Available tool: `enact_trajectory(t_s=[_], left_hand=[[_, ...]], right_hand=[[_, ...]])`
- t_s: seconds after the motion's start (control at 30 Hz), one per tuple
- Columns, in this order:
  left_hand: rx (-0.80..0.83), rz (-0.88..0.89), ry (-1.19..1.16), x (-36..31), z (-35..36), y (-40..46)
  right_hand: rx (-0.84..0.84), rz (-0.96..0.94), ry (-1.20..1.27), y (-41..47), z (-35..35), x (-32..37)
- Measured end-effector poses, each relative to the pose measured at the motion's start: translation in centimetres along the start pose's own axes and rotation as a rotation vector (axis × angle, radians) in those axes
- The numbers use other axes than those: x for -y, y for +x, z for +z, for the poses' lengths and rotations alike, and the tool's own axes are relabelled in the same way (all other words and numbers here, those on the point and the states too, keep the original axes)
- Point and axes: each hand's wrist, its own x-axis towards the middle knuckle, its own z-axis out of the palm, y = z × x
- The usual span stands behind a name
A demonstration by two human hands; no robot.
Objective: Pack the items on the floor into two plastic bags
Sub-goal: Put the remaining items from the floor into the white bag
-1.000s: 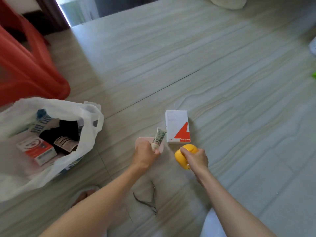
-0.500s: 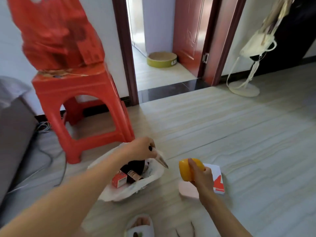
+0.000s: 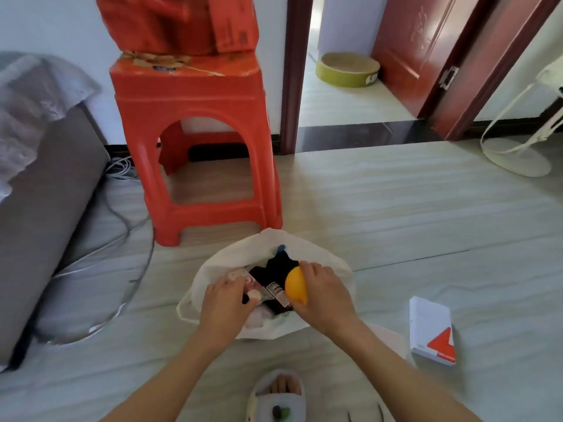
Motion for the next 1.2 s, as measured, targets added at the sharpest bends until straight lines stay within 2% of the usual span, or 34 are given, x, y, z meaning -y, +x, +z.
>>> enact_trajectory(t_s=[0.1,0.2,0.27,0.43,0.57,0.63,0.73,0.77,0.87,0.93,1.03,1.2], left_hand=[[-0.099,0.164,0.151,0.6,3.4,2.0],[-0.215,0.347,0.292,1.2,5.7,4.0],[-0.255,0.399,0.365,1.3,6.8,4.9],[-0.272,0.390,0.414,2.3,7.6,6.8],[-0.178,0.349,0.419,2.6,6.5,9.8],[-0.198,0.299,0.344,2.3,5.5,11.4],[-0.319,0.294,0.168,1.4,4.5,13.1],[-0.295,0.311,0.181,0.9,4.4,13.3],[0.065,0.277,0.385,0.4,5.3,12.7],[0.198,0.256,0.442,1.1,6.8,12.2],[0.083,0.227,0.384,1.9,7.4,12.4],[-0.251,0.162,0.049,0.6,5.4,14.1]], right_hand=[[-0.011,-0.104,-0.220,1.9,2.9,-1.4],[-0.089,-0.094,-0.367,3.7,4.8,-2.9],[-0.121,-0.100,-0.428,4.5,5.8,-3.9],[-0.092,-0.121,-0.479,5.6,7.3,-5.0],[-0.055,-0.098,-0.496,6.1,8.1,-5.7],[-0.048,-0.086,-0.504,6.3,8.6,-5.9],[-0.062,-0.085,-0.504,6.4,9.0,-6.0],[-0.067,-0.089,-0.502,6.3,9.2,-6.1],[-0.099,-0.096,-0.503,6.1,9.3,-6.6],[-0.118,-0.116,-0.509,5.9,9.3,-7.0],[-0.119,-0.130,-0.520,5.7,9.5,-7.5],[-0.070,-0.125,-0.527,5.2,9.5,-8.7]])
